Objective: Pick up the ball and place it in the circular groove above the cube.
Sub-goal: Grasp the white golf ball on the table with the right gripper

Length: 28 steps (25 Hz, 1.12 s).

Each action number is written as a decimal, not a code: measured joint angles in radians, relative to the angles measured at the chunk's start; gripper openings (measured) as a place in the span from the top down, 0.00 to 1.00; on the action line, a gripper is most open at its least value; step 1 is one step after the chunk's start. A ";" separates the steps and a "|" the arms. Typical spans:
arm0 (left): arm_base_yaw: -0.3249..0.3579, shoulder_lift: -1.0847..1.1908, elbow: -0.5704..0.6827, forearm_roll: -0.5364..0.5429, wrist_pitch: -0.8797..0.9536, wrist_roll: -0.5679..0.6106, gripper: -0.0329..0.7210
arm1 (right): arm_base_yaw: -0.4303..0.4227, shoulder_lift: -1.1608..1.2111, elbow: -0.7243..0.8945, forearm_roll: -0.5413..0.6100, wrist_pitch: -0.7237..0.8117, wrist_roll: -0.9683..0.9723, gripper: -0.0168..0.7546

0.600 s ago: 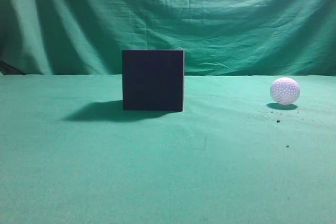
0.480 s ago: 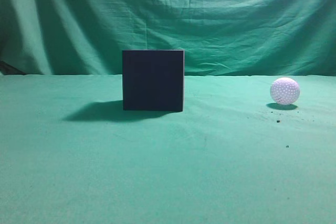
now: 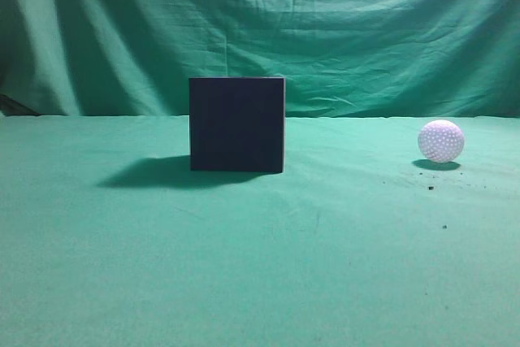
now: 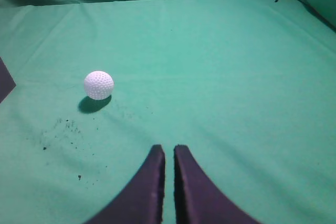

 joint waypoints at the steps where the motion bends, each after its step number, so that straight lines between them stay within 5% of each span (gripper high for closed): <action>1: 0.000 0.000 0.000 0.000 0.000 0.000 0.96 | 0.000 0.000 0.000 0.000 0.000 0.000 0.91; 6: 0.000 0.000 0.000 0.000 0.000 0.000 0.96 | 0.000 0.000 0.000 0.016 -0.058 0.000 0.91; 14: 0.000 0.000 0.000 0.000 0.000 0.000 0.96 | 0.000 0.000 0.000 0.063 -0.463 0.000 0.91; 28: 0.000 0.000 0.000 0.000 0.000 0.000 0.96 | 0.000 0.701 -0.406 0.143 -0.095 0.008 0.91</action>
